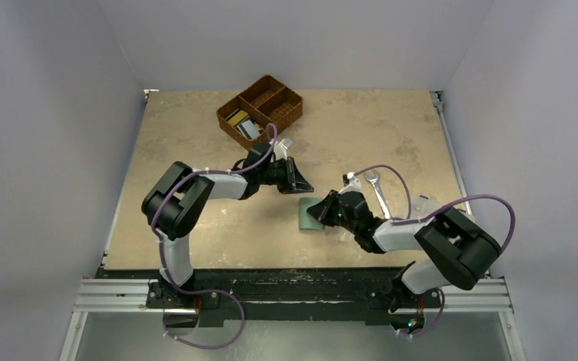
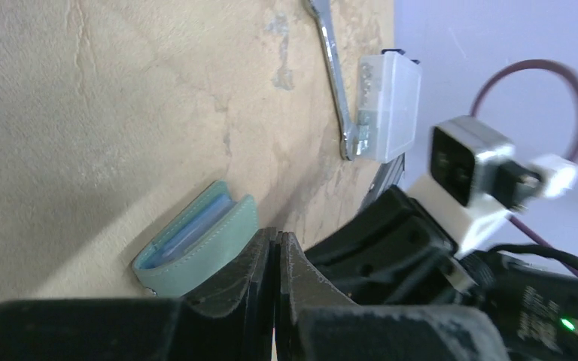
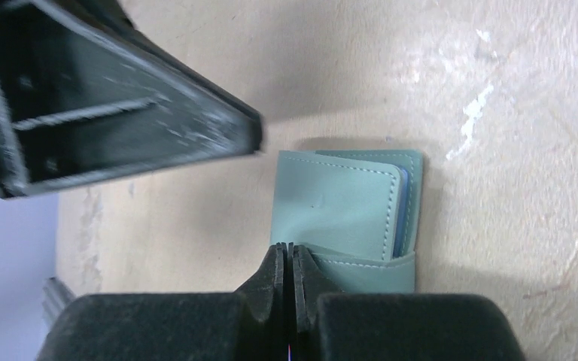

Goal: Put the credit cards into the card holder
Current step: Close the card holder at the center of the board.

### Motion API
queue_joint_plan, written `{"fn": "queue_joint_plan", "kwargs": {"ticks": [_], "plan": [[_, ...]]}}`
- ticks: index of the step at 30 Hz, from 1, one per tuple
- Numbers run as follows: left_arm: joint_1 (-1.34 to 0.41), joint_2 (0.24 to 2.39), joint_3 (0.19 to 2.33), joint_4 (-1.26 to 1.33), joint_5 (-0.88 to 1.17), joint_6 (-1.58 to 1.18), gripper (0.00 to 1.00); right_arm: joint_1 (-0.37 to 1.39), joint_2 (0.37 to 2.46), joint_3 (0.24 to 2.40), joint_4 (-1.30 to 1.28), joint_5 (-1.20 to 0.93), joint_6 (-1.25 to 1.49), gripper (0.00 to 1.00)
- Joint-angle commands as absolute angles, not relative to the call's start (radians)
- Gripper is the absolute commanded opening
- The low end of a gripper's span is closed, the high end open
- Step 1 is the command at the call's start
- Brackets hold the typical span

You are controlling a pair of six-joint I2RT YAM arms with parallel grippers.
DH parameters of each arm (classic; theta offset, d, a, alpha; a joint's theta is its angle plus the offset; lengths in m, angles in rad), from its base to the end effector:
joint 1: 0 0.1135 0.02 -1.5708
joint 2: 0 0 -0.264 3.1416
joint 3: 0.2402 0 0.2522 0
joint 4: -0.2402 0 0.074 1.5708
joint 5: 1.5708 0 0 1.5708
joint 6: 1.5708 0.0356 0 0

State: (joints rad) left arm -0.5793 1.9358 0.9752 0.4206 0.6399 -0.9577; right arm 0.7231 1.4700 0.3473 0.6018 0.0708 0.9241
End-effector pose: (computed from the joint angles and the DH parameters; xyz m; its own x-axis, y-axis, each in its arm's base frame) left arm 0.3162 -0.2322 0.1410 -0.9573 -0.1578 -0.2424 0.1474 0.4551 -0.8781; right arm 0.1881 0.1626 0.1269 -0.7149 0.4309 -0.5507 -0.0722 0.7379 0.6710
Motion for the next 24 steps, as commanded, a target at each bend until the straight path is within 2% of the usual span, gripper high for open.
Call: {"fn": "queue_joint_plan", "kwargs": {"ticks": [1, 3, 8, 19, 24], "plan": [[-0.555, 1.812, 0.937, 0.403, 0.645, -0.919, 0.04, 0.684, 1.582, 0.215, 0.444, 0.003, 0.952, 0.00], [-0.554, 1.777, 0.915, 0.387, 0.640, -0.908, 0.05, 0.657, 1.622, 0.205, 0.464, -0.044, 0.963, 0.00], [-0.555, 1.693, 0.846, 0.368, 0.638, -0.912, 0.05, 0.547, 1.699, 0.128, 0.719, -0.153, 1.002, 0.00], [-0.561, 1.488, 0.764, 0.232, 0.595, -0.881, 0.05, 0.550, 1.836, 0.123, 0.961, -0.198, 1.170, 0.00], [-0.561, 1.388, 0.739, 0.159, 0.565, -0.867, 0.05, 0.591, 2.010, 0.085, 1.282, -0.181, 1.354, 0.00]]}}
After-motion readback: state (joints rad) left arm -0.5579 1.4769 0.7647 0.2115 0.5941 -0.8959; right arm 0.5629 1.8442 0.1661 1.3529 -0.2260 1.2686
